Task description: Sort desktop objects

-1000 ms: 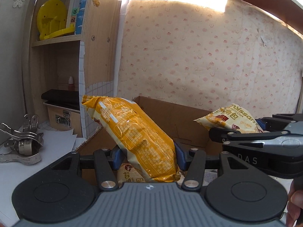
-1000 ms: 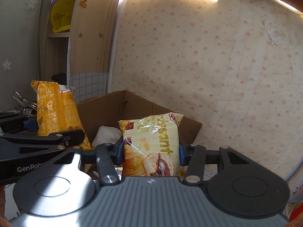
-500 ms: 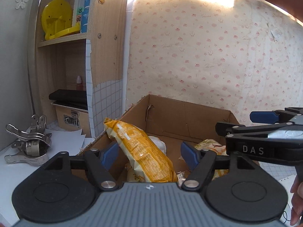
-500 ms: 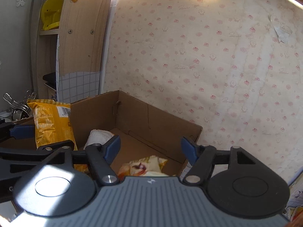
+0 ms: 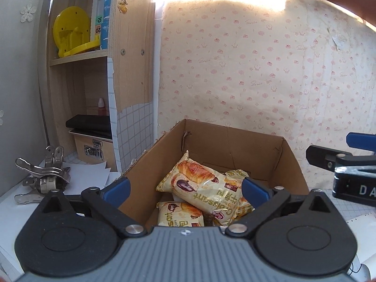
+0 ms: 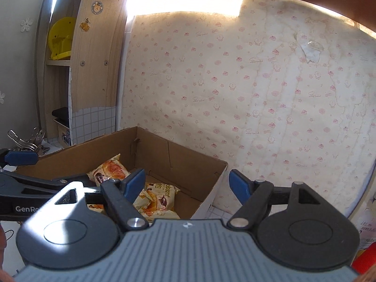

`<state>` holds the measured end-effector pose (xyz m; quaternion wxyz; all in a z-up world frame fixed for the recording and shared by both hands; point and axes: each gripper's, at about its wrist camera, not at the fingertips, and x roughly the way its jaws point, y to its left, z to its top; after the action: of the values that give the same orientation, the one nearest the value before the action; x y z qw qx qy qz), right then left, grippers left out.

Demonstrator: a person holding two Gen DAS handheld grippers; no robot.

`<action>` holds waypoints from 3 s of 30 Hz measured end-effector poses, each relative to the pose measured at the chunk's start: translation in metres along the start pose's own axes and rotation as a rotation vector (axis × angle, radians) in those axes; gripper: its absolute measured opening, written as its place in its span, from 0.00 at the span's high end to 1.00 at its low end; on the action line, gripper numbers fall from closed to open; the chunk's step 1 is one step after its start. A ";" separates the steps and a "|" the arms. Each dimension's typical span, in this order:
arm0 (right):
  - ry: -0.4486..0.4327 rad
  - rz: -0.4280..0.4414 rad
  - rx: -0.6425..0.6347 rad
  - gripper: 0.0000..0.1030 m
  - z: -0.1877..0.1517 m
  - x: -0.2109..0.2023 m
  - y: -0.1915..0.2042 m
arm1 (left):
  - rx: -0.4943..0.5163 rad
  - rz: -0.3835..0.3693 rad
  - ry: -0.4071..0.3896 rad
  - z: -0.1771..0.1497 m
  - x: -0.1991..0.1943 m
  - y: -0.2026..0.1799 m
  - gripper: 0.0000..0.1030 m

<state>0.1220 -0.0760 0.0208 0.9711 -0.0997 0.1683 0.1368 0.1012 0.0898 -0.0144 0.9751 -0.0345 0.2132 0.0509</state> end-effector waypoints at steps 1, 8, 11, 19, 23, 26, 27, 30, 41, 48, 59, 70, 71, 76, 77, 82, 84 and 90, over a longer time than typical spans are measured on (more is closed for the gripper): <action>-0.011 -0.010 0.002 0.24 -0.001 -0.007 -0.001 | 0.007 -0.005 0.000 0.000 -0.001 -0.002 0.00; -0.050 -0.033 0.032 0.22 -0.012 -0.045 -0.020 | 0.028 0.009 0.003 -0.002 -0.012 -0.013 0.00; -0.058 -0.046 0.049 0.19 -0.020 -0.060 -0.028 | 0.025 0.002 0.012 -0.003 -0.016 -0.018 0.00; -0.057 -0.065 0.092 0.18 -0.040 -0.089 -0.042 | 0.051 -0.002 -0.003 -0.006 -0.032 -0.034 0.00; -0.052 -0.081 0.108 0.18 -0.047 -0.097 -0.049 | 0.031 -0.019 -0.026 -0.005 -0.040 -0.035 0.00; -0.055 -0.089 0.117 0.18 -0.049 -0.103 -0.053 | 0.017 -0.028 -0.032 -0.005 -0.043 -0.035 0.00; -0.058 -0.092 0.119 0.18 -0.050 -0.105 -0.054 | 0.019 -0.024 -0.032 -0.005 -0.043 -0.035 0.00; -0.059 -0.096 0.124 0.18 -0.053 -0.109 -0.057 | 0.030 -0.012 -0.022 -0.004 -0.043 -0.037 0.00; -0.050 -0.111 0.127 0.18 -0.057 -0.115 -0.059 | 0.029 -0.029 -0.026 -0.006 -0.047 -0.036 0.00; -0.048 -0.113 0.125 0.18 -0.058 -0.118 -0.059 | 0.028 -0.031 -0.032 -0.005 -0.048 -0.035 0.00; -0.048 -0.117 0.129 0.18 -0.058 -0.120 -0.061 | 0.028 -0.027 -0.032 -0.004 -0.048 -0.036 0.00; -0.043 -0.120 0.128 0.18 -0.059 -0.120 -0.062 | 0.034 -0.030 -0.029 -0.004 -0.047 -0.036 0.00; -0.042 -0.122 0.128 0.18 -0.060 -0.120 -0.062 | 0.035 -0.030 -0.029 -0.004 -0.047 -0.036 0.00; -0.040 -0.119 0.130 0.18 -0.060 -0.120 -0.063 | 0.037 -0.032 -0.027 -0.004 -0.047 -0.037 0.00; -0.040 -0.119 0.131 0.18 -0.060 -0.120 -0.064 | 0.036 -0.032 -0.027 -0.004 -0.047 -0.037 0.00; -0.038 -0.121 0.132 0.18 -0.060 -0.120 -0.064 | 0.036 -0.031 -0.027 -0.004 -0.047 -0.038 0.00; -0.038 -0.121 0.131 0.18 -0.061 -0.119 -0.064 | 0.036 -0.032 -0.027 -0.004 -0.047 -0.038 0.00; -0.035 -0.122 0.133 0.18 -0.061 -0.119 -0.064 | 0.040 -0.031 -0.029 -0.005 -0.047 -0.039 0.00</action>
<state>0.0152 -0.1783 0.0163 0.9848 -0.0429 0.1538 0.0677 0.0609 0.0472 0.0026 0.9792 -0.0177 0.1996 0.0321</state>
